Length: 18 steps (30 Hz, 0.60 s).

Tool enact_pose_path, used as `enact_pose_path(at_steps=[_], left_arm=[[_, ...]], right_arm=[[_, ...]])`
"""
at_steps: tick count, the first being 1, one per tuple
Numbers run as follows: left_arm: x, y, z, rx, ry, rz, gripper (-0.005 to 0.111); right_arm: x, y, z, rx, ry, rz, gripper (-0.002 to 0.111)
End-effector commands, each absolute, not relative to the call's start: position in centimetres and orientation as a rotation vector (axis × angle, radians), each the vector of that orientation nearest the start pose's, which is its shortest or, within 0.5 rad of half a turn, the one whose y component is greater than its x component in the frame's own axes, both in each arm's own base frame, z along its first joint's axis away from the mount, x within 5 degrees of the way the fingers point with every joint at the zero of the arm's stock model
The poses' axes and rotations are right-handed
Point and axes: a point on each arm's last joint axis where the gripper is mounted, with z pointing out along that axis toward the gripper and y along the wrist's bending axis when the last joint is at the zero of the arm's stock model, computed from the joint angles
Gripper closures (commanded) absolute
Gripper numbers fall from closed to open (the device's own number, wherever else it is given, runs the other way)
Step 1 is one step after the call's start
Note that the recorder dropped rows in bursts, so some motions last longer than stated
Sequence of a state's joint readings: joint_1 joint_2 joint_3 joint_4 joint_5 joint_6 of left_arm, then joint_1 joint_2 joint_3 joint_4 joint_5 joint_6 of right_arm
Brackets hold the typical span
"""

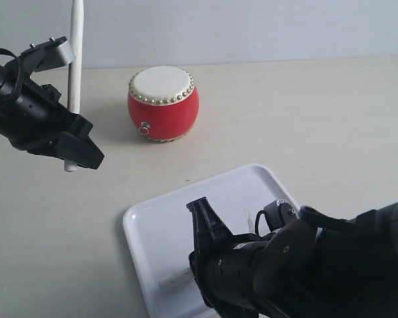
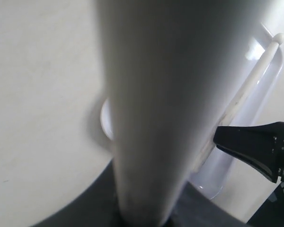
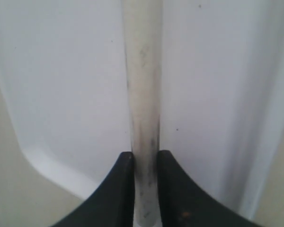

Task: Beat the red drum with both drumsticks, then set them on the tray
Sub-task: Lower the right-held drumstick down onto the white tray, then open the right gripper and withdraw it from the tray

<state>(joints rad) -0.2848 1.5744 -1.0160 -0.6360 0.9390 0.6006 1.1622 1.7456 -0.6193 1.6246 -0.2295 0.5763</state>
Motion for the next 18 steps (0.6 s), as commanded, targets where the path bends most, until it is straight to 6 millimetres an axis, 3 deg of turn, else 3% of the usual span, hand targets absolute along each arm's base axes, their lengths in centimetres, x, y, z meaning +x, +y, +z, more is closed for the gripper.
enact_pose_path(at_steps=[1,18], left_arm=[[26.72,-12.69,23.68,0.767,2.694,-0.751,0.107],[26.69,-12.69,23.68,0.772,2.695,-0.752,0.107]], right_arm=[[12.89,24.53,11.09,1.498,2.444,0.784,0.108],[12.88,24.54,11.09,1.568,2.416,0.795,0.084]])
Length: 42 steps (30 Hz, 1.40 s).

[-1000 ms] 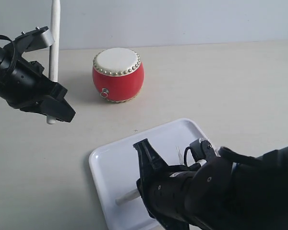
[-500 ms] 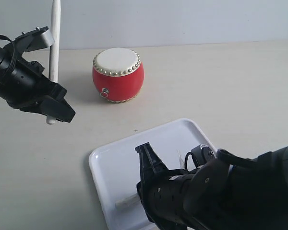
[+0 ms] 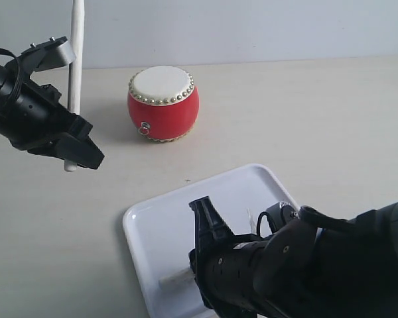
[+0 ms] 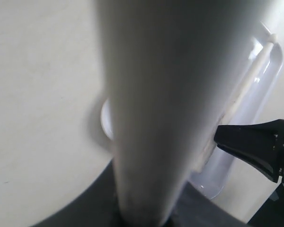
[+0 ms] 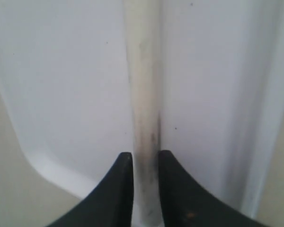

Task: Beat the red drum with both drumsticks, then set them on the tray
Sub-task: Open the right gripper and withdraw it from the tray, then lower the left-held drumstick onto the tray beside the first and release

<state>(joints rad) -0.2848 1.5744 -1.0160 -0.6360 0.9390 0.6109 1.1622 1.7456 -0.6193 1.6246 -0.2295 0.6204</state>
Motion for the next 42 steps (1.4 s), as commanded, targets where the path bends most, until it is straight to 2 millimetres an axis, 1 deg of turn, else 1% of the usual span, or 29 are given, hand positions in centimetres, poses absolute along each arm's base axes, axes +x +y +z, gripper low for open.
enact_pose_path(at_steps=[1,6,11,13,14,16,17,18,19,20,22,23,24,26,29,30,32,35,38,42], left_arm=[[26.7,-12.7,23.7,0.772,2.695,-0.752,0.107],[26.7,-12.7,23.7,0.776,2.693,-0.752,0.107],[26.7,-12.7,23.7,0.78,2.69,-0.75,0.107],[26.7,-12.7,23.7,0.777,2.687,-0.747,0.107],[26.7,-12.7,23.7,0.784,2.685,-0.744,0.107],[26.6,-12.6,23.6,0.806,2.688,-0.743,0.107],[26.5,-12.7,23.6,0.83,2.689,-0.732,0.107],[26.3,-13.0,23.5,0.881,2.687,-0.703,0.107],[26.0,-13.6,23.4,0.951,2.678,-0.671,0.107],[25.5,-14.4,23.3,1.036,2.664,-0.629,0.107],[25.0,-15.3,23.2,1.121,2.659,-0.542,0.107],[24.8,-15.7,23.0,1.163,2.672,-0.481,0.107],[24.7,-15.9,22.9,1.189,2.691,-0.416,0.107],[24.6,-16.5,22.6,1.231,2.738,-0.316,0.107],[24.7,-17.1,22.0,1.285,2.812,-0.303,0.107],[24.7,-17.1,21.9,1.3,2.835,-0.304,0.107],[24.8,-17.2,21.6,1.333,2.882,-0.3,0.107],[25.1,-17.2,21.1,1.375,2.942,-0.262,0.107],[25.5,-17.2,20.4,1.419,2.972,-0.171,0.107],[25.7,-17.8,18.9,1.534,2.962,-0.034,0.107]], right_arm=[[12.9,24.5,11.1,1.568,2.416,0.795,0.083],[12.9,24.5,11.1,1.568,2.416,0.795,0.075],[13.0,24.5,12.8,1.559,2.389,0.884,0.074],[12.7,24.7,13.2,1.563,2.418,0.909,0.074],[12.6,24.8,13.5,1.537,2.446,0.93,0.074],[12.2,24.8,15.0,1.352,2.526,0.996,0.074],[12.2,24.8,16.0,1.233,2.544,1.039,0.074],[12.1,24.5,17.4,1.081,2.551,1.086,0.075],[11.9,24.2,19.0,0.865,2.545,1.124,0.076],[11.8,23.7,20.6,0.651,2.514,1.148,0.078],[11.3,22.5,22.8,0.46,2.442,1.193,0.081],[11.0,21.6,23.8,0.408,2.406,1.219,0.082],[10.7,20.8,24.4,0.396,2.373,1.236,0.084],[10.1,18.3,25.4,0.404,2.29,1.268,0.087],[8.9,14.6,25.9,0.3,2.171,1.273,0.098],[8.5,13.6,26.1,0.26,2.136,1.281,0.102],[7.5,11.3,26.8,0.17,2.028,1.326,0.108],[6.4,8.8,27.9,0.064,1.868,1.365,0.108],[5.5,6.8,29.1,0.022,1.728,1.409,0.108],[4.9,5.2,29.7,0.007,1.631,1.43,0.108]])
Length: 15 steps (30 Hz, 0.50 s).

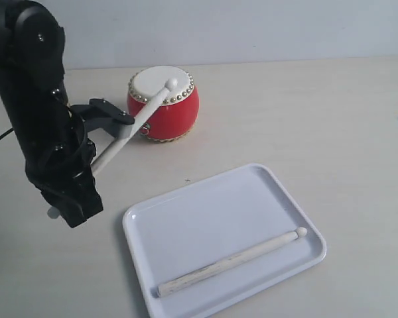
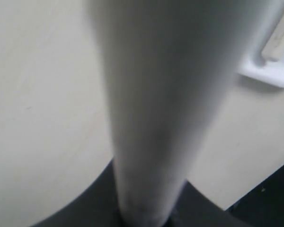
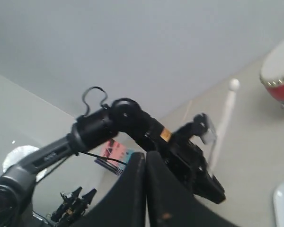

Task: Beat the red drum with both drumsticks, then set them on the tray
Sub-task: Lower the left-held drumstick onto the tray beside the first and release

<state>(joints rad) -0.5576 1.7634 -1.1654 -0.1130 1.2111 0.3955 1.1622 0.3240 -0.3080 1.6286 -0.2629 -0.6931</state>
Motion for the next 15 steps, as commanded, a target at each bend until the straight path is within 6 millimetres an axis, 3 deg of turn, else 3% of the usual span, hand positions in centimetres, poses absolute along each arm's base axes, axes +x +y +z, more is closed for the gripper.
enact_pose_path(at_steps=[1,9,15], left_arm=[[25.6,-18.0,18.6,1.554,2.965,-0.027,0.107],[25.0,-20.6,16.3,1.892,2.805,0.213,0.107],[26.5,-23.6,16.2,1.888,2.745,0.189,0.107]], right_arm=[[4.9,5.2,29.7,0.002,1.634,1.425,0.108],[4.9,5.4,29.3,-0.072,1.647,1.362,0.108],[4.8,5.4,29.3,-0.076,1.646,1.361,0.108]])
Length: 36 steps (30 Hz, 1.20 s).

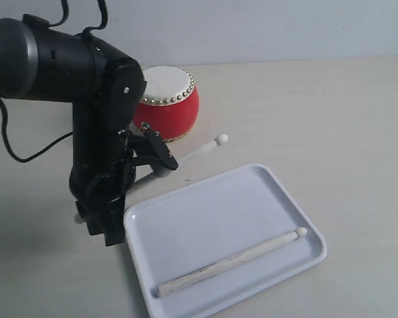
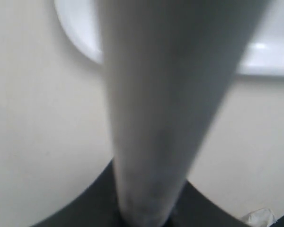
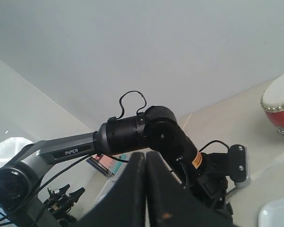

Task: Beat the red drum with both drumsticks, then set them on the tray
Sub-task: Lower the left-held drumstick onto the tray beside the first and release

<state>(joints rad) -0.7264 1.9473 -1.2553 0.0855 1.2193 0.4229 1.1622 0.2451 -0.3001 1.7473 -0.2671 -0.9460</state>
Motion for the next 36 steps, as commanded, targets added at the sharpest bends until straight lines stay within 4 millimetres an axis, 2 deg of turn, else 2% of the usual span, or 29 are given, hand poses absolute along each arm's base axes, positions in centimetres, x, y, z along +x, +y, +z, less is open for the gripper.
enact_pose_path(at_steps=[1,5,12,27,36], left_arm=[[26.7,-24.2,16.1,1.877,2.746,0.178,0.107],[26.8,-26.2,15.0,1.851,2.778,0.1,0.107],[26.5,-27.7,13.9,1.903,2.757,0.107,0.107],[25.7,-28.6,13.3,1.86,2.831,-0.056,0.107],[25.5,-28.8,13.3,1.88,2.816,-0.041,0.107]], right_arm=[[4.8,5.4,29.3,-0.079,1.646,1.359,0.108],[4.8,5.4,29.3,-0.084,1.644,1.357,0.108],[4.8,5.4,29.3,-0.092,1.642,1.353,0.108],[4.8,5.4,29.3,-0.116,1.635,1.326,0.108],[4.8,5.4,29.3,-0.12,1.634,1.324,0.108]])
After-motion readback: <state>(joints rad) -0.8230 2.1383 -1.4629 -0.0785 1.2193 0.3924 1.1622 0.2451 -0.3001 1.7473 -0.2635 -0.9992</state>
